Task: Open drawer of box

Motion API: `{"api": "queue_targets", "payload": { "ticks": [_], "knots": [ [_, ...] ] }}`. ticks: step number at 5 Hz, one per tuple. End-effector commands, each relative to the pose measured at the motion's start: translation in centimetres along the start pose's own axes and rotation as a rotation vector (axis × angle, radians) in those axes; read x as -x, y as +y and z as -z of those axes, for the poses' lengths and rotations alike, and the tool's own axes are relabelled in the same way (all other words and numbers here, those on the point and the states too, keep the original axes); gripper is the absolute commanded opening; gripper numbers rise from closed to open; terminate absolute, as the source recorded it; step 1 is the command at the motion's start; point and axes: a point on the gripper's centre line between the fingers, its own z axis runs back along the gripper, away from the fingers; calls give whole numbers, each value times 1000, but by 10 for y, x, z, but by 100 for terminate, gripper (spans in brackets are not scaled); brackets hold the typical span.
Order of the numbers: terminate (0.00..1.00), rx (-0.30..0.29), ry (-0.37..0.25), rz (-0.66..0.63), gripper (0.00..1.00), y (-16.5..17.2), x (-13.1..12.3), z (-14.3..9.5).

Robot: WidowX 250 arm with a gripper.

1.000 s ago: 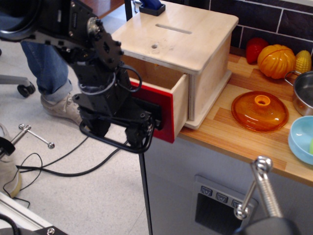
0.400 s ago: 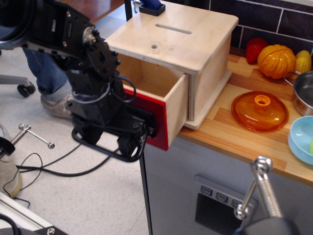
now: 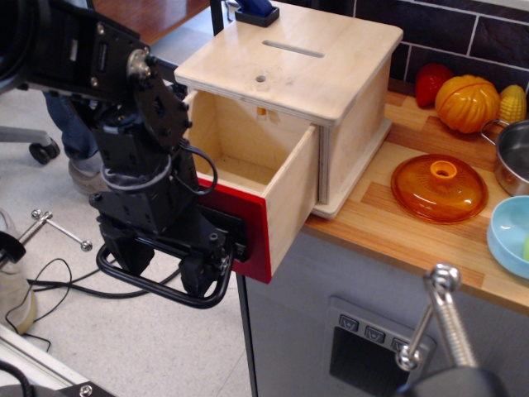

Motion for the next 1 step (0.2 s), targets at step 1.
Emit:
{"api": "queue_targets", "payload": {
  "ticks": [1],
  "knots": [
    [100,-1,143,17,100,-12,22,-5]
  ]
}}
